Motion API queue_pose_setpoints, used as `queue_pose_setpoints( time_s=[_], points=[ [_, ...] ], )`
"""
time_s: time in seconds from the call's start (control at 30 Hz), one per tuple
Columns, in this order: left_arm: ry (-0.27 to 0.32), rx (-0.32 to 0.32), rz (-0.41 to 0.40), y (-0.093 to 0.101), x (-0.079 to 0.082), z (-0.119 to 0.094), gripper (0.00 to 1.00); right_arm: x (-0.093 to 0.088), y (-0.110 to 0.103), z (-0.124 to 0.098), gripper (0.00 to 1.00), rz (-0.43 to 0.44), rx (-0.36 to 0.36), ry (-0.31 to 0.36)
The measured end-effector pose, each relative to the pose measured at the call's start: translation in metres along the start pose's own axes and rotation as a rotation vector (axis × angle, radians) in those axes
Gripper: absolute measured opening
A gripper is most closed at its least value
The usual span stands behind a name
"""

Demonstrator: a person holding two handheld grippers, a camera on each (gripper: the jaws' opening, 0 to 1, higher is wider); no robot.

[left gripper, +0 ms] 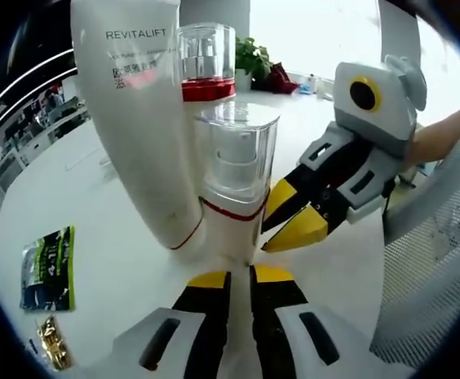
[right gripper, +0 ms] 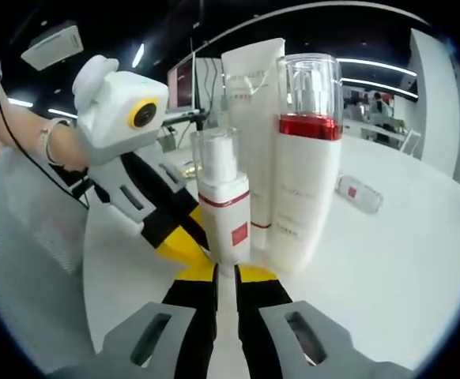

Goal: Arrange the skincare products in the storage area until every visible bottle or jar stands upright without overlapping.

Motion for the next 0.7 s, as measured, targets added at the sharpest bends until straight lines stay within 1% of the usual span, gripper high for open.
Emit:
queue_pose_setpoints(
  time_s=[0.13,0.37,0.7],
  points=[
    [-0.006,0.002,0.005,0.001,-0.001,-0.001,0.1,0.002,0.001,-0.001,0.08,-0.005,-0.005,0.001],
    [0.003,0.015,0.006,0.003,0.002,-0.007,0.1,0.008,0.002,-0.004,0.09,-0.017,-0.014,0.005],
    [0.009,0.018,0.01,0.002,0.002,-0.01,0.1,0.008,0.004,-0.006,0.09,-0.022,-0.027,0.006]
  ],
)
Point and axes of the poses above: the point that each gripper's makers call its tool centre point, and the gripper's own axes: z roughly forward along the fingers, y roughly to its right, x roughly out of its top, the point moved 4 cm from there along -z, roughly backward along the fingers, and after that the axes turned 12 degrees about -x, right-handed, at the moved point
